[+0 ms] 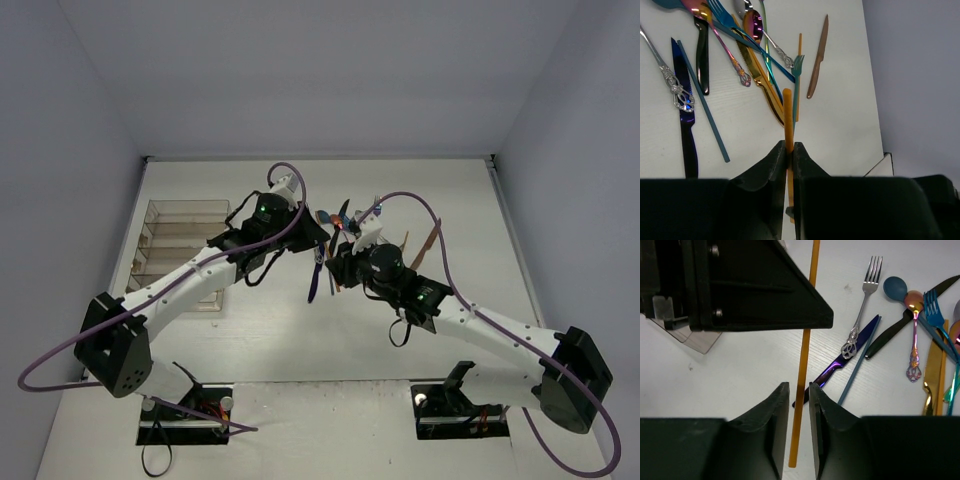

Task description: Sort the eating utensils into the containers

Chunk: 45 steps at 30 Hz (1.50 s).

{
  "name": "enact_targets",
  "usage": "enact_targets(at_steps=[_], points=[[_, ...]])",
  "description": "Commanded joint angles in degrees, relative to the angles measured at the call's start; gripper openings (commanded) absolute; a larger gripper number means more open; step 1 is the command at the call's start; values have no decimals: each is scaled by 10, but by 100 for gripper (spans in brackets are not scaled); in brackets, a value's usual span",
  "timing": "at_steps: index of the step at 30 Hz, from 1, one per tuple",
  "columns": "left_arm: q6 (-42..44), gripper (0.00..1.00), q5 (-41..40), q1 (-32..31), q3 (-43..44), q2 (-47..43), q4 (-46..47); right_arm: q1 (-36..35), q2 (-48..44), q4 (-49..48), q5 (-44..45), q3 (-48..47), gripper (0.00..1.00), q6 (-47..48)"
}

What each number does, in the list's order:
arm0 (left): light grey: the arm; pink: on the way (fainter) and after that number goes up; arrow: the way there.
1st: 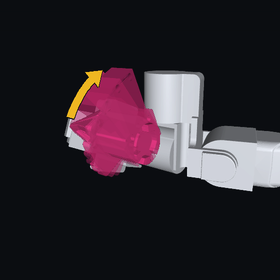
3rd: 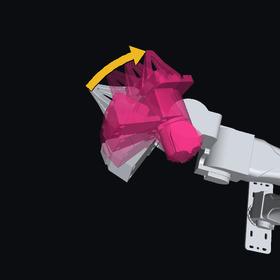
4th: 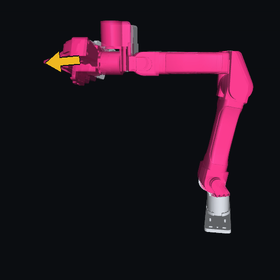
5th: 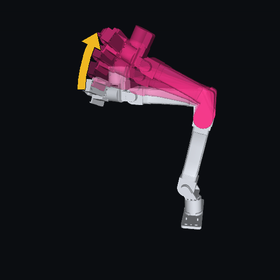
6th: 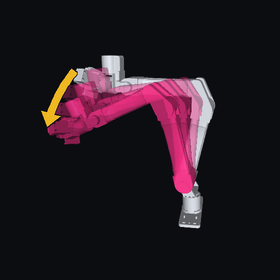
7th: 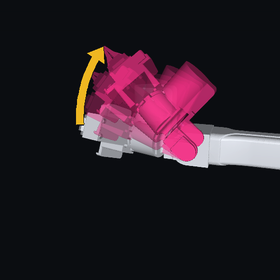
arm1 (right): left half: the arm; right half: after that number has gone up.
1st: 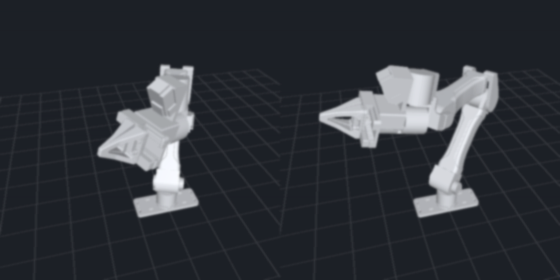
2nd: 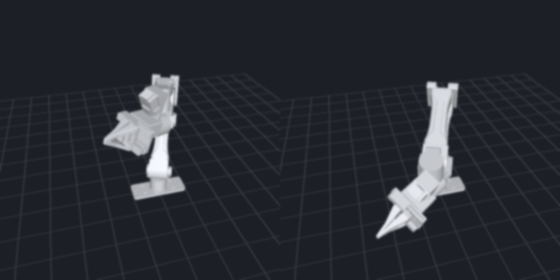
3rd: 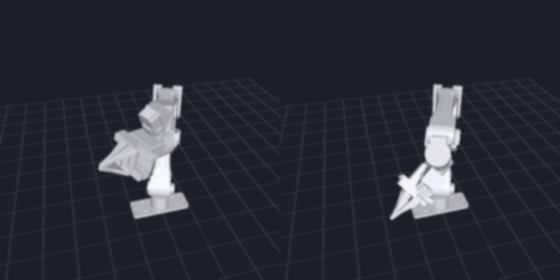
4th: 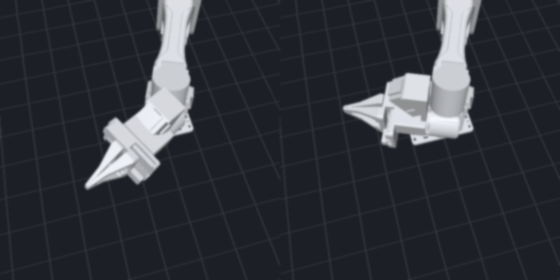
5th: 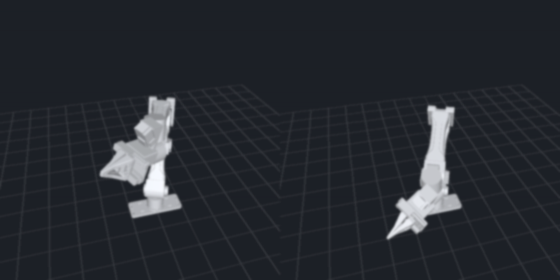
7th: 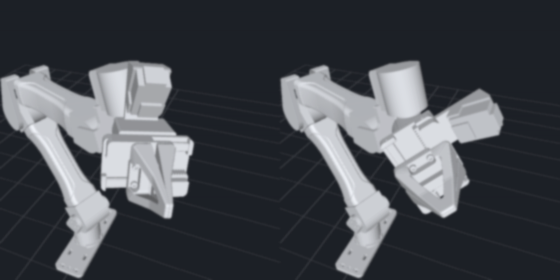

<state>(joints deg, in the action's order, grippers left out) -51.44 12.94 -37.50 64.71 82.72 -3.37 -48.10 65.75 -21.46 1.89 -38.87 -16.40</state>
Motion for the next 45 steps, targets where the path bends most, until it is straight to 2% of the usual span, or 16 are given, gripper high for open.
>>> enact_targets(at_steps=[1, 5, 9, 13, 19, 25, 34, 41, 45], points=[[-2, 0, -32, 2, -19, -43, 45, -4, 9, -54, 0, -10, 31, -3], [-13, 0, -72, 22, -42, -71, 11, -4, 5, -54, 7, -6, 56, -1], [-26, 0, -106, 82, -84, -123, -26, -3, -7, -54, 19, 4, 65, 3], [-64, 0, -124, 201, -150, -204, -47, -3, -14, -39, 41, 13, 67, 3], [-86, 0, -222, 339, -194, -318, -164, -2, -4, -10, 48, 13, 67, 4], [-110, 0, -303, 425, -231, -373, -216, -2, 11, 0, 44, 7, 68, 3], [-125, 0, -315, 467, -282, -327, -186, -1, 14, 13, 56, 14, 68, -1], [-136, 14, -298, 482, -296, -287, -182, -1, 42, 27, 78, 7, 68, -5], [-118, 38, -280, 483, -285, -294, -189, 0, 88, 48, 89, -20, 68, -14]])
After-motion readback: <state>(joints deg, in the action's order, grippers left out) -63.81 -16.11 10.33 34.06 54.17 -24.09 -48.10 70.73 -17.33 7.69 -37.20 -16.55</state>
